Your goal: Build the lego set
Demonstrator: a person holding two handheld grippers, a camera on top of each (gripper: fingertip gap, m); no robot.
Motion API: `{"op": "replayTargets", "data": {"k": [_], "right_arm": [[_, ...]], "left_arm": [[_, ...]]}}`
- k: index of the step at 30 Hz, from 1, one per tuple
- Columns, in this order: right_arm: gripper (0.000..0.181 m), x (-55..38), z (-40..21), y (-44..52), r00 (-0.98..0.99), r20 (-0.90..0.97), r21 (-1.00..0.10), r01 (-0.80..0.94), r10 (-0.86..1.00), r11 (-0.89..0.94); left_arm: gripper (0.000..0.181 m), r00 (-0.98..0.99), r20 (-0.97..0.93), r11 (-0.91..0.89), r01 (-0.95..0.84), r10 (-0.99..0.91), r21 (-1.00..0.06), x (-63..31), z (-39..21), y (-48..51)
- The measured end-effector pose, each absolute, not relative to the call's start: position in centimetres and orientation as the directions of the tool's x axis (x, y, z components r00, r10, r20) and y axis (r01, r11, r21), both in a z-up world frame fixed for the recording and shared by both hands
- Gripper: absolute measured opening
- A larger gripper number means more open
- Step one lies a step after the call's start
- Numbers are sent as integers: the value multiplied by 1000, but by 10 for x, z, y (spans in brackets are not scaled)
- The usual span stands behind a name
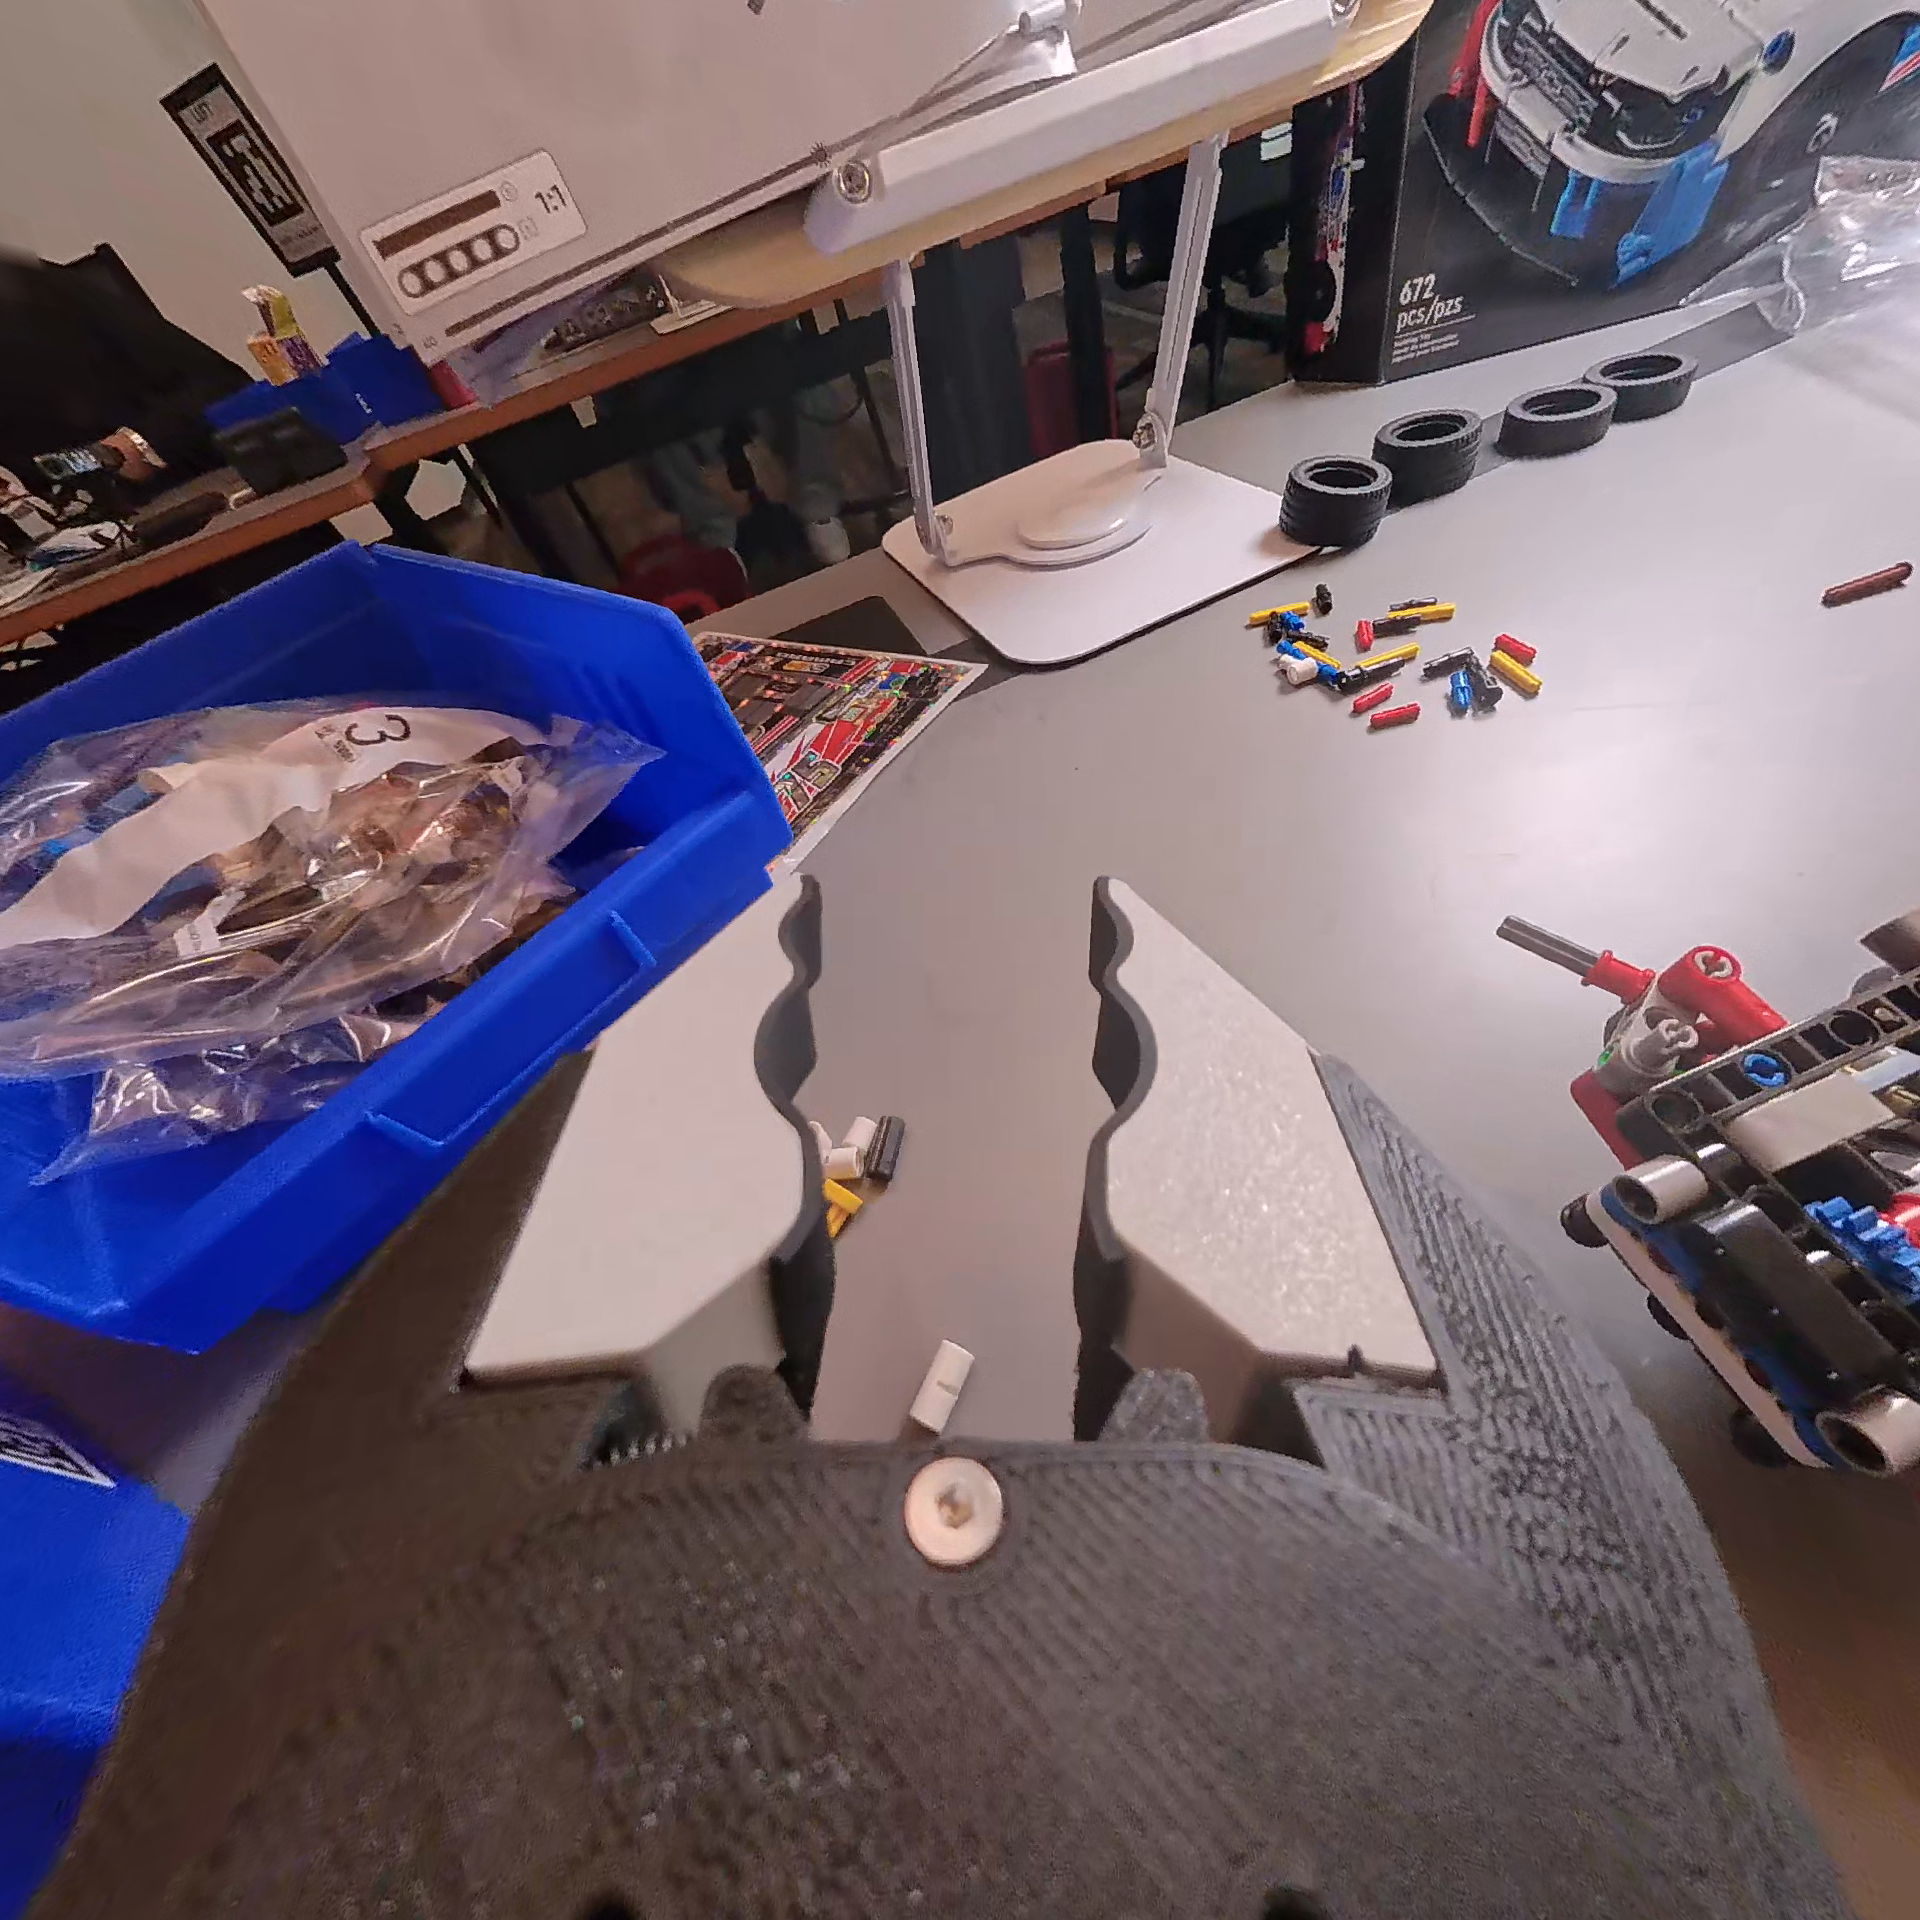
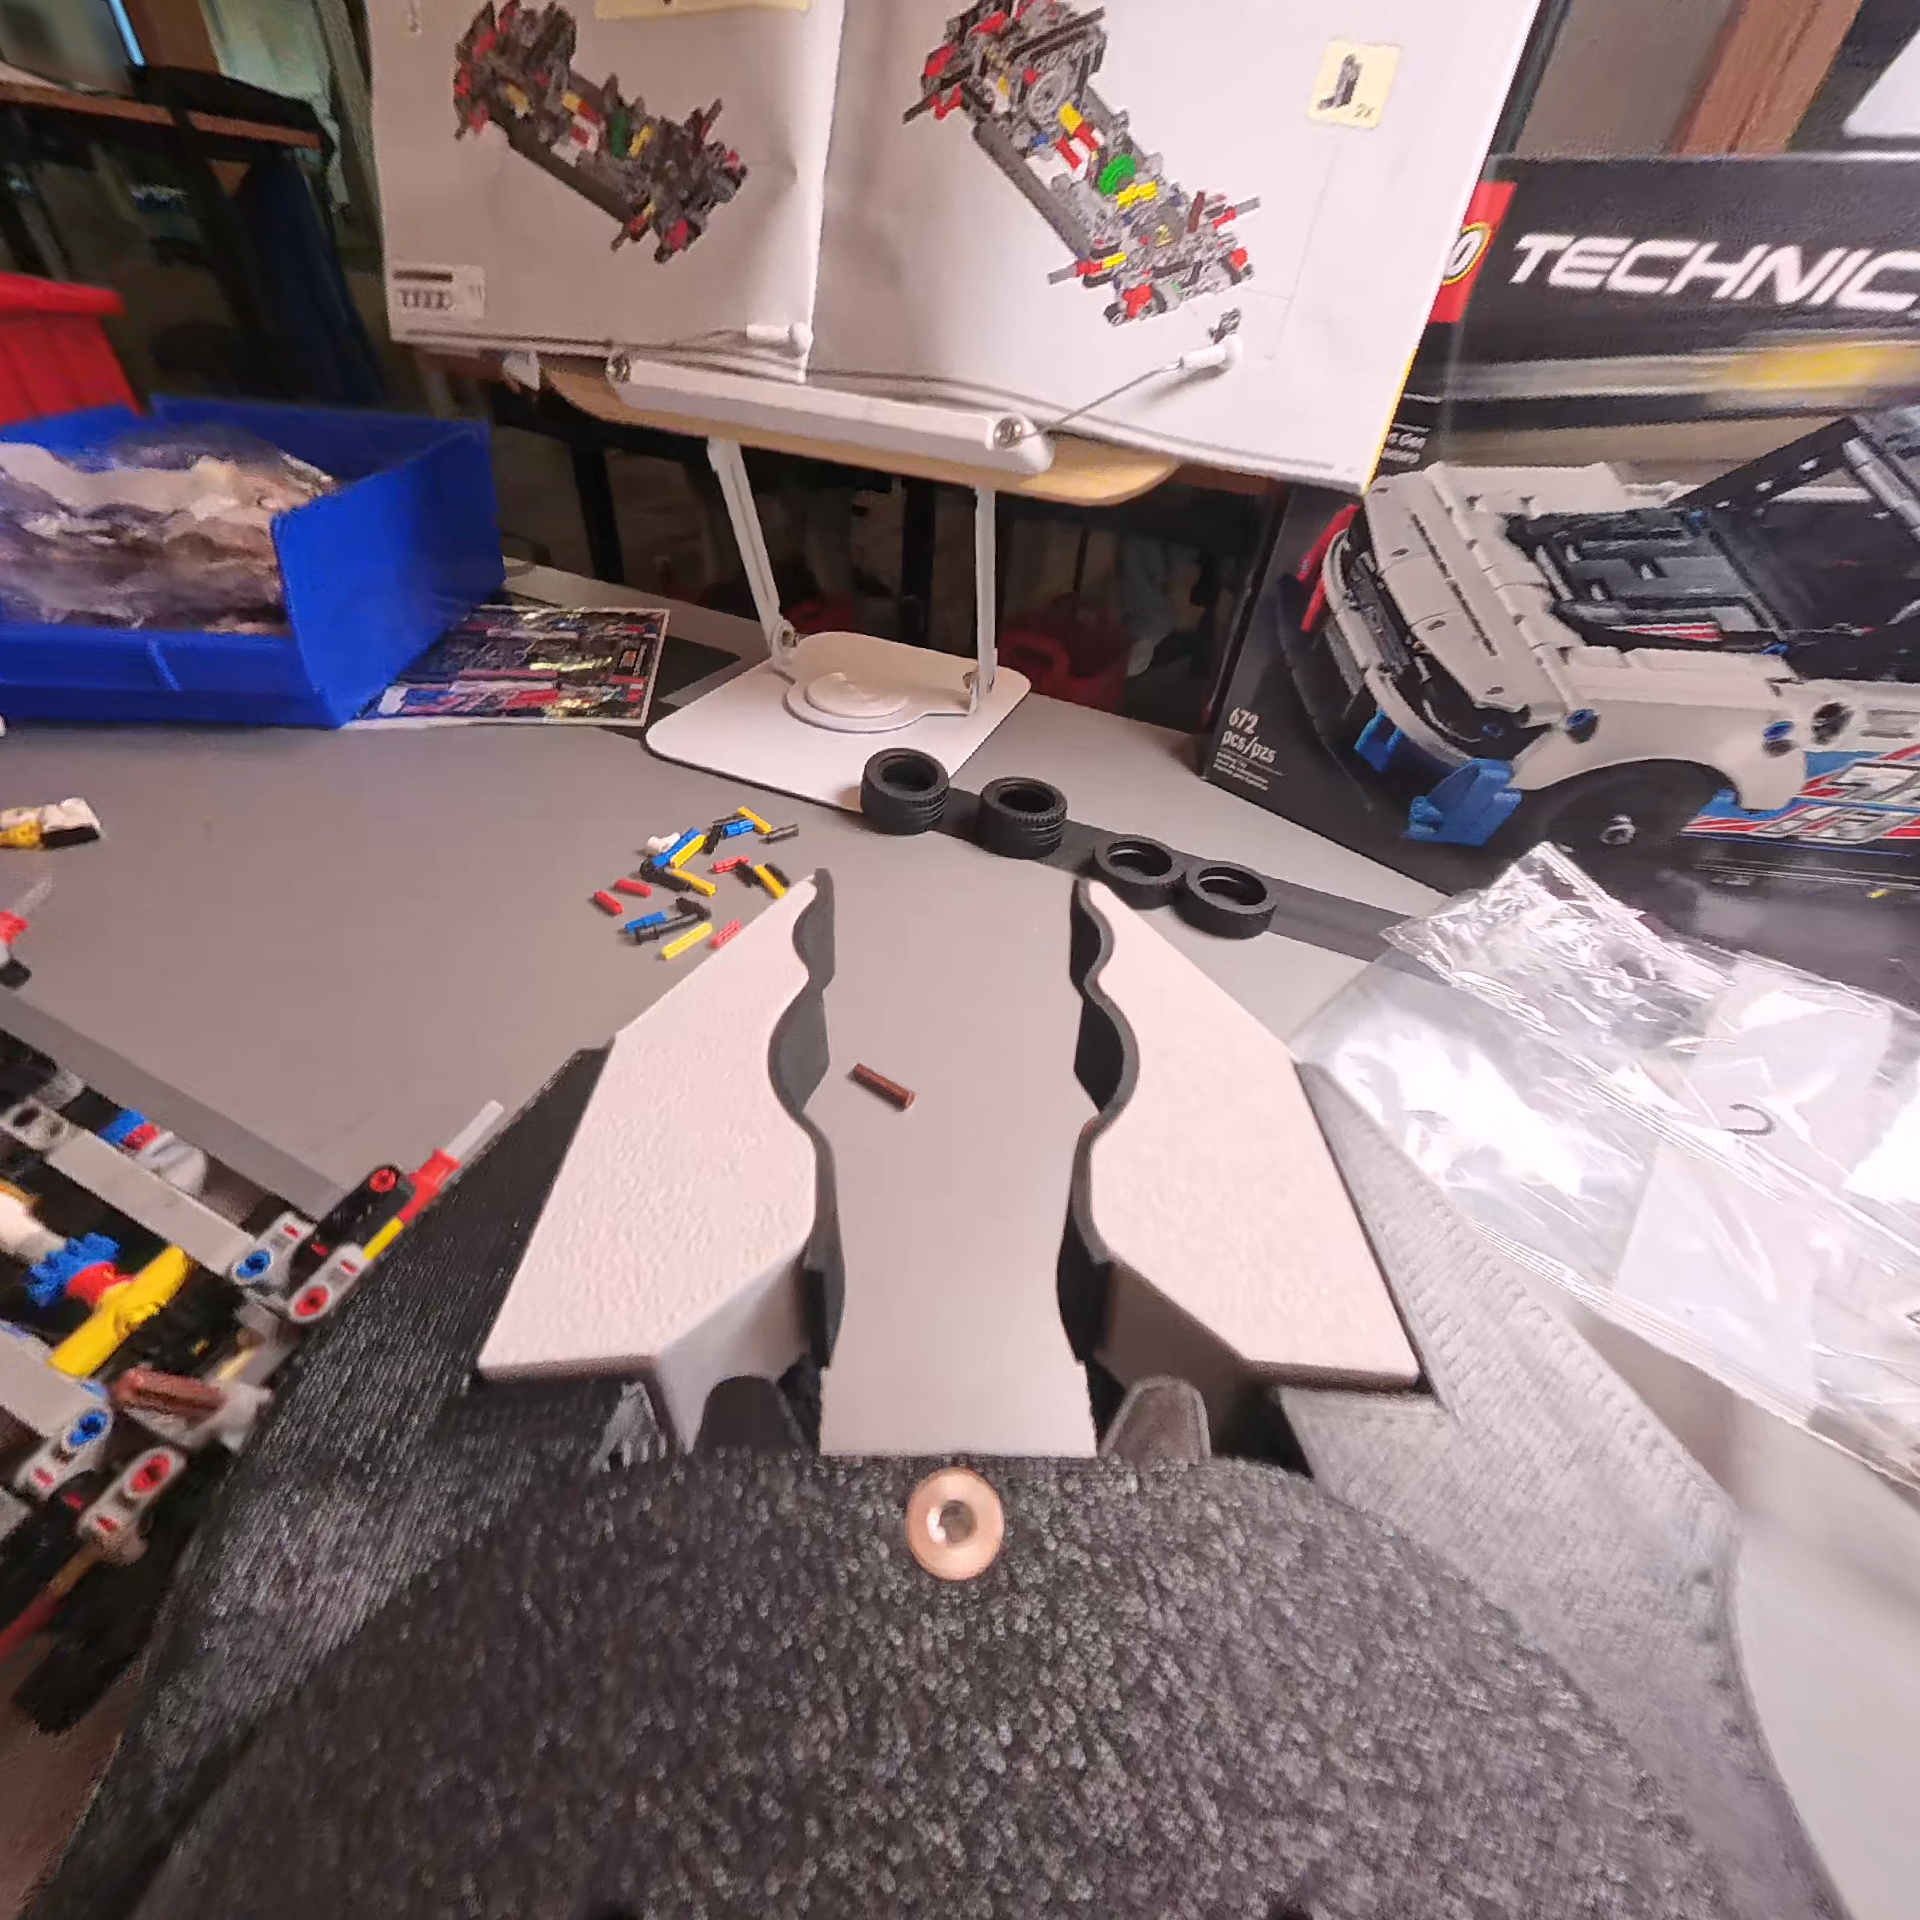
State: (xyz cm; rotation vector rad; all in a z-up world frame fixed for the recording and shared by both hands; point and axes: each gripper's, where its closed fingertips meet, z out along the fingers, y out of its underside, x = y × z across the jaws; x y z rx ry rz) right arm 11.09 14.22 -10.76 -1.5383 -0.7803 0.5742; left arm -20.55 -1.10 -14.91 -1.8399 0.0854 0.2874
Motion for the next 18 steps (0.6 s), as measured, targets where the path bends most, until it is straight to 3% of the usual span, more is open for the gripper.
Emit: {"op": "replayTargets", "data": {"k": [7, 10, 18], "right_arm": [[45, 121, -87, 156, 773, 6, -1000, 14, 634, -8], [51, 117, -99, 155, 765, 29, -999, 38, 643, 0], [46, 116, -106, 144, 743, 78, -997, 72, 665, 36]], "left_arm": [[51, 976, -198, -220, -176, 85, -960, -204, -139, -13], [55, 976, -194, -163, -177, 97, -971, -207, -129, -17], [86, 991, -130, -89, -126, 40, -988, -204, -123, -16]]}}
